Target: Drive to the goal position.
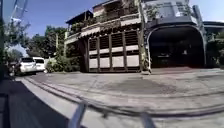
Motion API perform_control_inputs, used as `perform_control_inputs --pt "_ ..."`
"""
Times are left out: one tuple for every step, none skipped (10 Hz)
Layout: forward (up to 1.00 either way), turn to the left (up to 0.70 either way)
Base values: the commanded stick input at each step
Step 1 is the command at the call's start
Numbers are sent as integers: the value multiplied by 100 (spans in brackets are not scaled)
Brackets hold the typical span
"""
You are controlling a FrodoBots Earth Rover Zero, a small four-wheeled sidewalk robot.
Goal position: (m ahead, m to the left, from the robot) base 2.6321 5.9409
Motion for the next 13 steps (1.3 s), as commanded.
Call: perform_control_inputs --pt "70 0" --pt "70 0" --pt "70 0" --pt "70 0" --pt "70 0" --pt "60 0" --pt "4 0" --pt "0 0" --pt "0 0" --pt "0 0" --pt "0 0" --pt "0 0" --pt "0 0"
